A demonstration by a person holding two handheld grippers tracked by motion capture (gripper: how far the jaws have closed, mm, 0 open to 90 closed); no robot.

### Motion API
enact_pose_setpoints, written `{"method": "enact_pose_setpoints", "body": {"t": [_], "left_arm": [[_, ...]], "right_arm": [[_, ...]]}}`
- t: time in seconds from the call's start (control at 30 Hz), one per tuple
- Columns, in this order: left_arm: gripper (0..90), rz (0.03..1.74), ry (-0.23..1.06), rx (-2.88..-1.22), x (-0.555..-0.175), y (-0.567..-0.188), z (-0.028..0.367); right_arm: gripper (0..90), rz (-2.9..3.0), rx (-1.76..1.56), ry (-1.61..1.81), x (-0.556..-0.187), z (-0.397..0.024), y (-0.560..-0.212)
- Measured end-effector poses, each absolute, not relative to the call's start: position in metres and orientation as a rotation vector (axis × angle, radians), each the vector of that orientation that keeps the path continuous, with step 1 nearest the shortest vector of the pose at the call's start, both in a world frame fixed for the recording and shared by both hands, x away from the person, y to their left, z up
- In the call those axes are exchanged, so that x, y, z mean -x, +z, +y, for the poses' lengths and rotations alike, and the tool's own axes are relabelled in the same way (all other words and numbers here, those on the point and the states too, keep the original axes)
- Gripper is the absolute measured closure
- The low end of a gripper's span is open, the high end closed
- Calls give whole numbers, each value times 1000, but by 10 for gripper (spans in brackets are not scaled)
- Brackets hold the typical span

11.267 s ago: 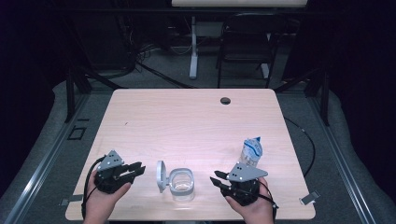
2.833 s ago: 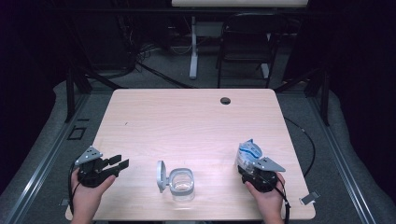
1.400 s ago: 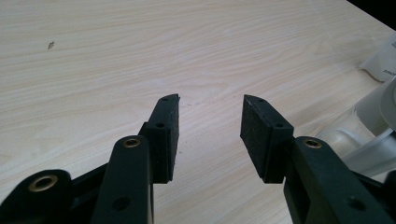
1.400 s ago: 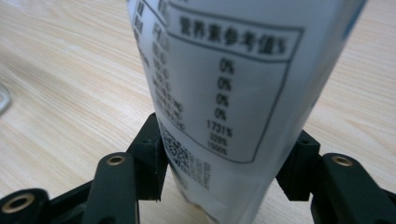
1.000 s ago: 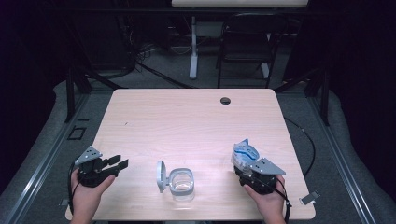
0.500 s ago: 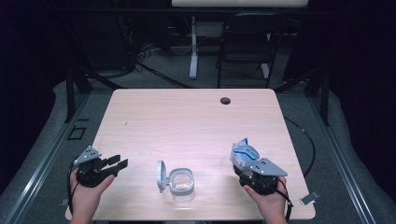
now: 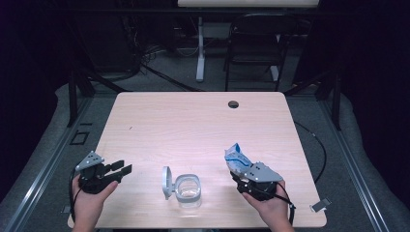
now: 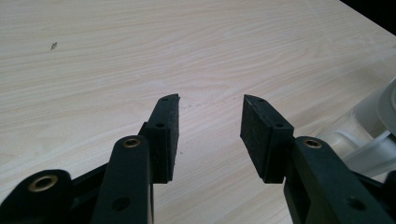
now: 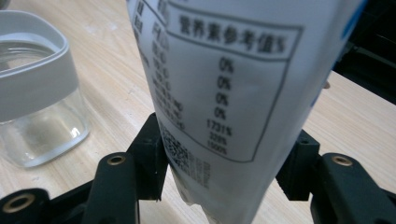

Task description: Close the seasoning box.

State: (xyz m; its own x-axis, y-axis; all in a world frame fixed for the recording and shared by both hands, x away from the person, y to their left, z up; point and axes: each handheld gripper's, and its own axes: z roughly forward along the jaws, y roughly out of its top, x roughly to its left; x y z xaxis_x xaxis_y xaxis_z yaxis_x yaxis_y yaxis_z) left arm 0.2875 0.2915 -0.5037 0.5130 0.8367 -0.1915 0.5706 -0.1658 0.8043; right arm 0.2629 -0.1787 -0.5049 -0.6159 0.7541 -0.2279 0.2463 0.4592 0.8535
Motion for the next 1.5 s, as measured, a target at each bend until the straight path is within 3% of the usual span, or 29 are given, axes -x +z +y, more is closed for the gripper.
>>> {"method": "enact_pose_setpoints", "body": {"t": [1.5], "left_arm": [[566,1172,374,-1858,-288,-505,293]], "right_arm": [[449,2292,-580,941,-258,-138,-502]]}}
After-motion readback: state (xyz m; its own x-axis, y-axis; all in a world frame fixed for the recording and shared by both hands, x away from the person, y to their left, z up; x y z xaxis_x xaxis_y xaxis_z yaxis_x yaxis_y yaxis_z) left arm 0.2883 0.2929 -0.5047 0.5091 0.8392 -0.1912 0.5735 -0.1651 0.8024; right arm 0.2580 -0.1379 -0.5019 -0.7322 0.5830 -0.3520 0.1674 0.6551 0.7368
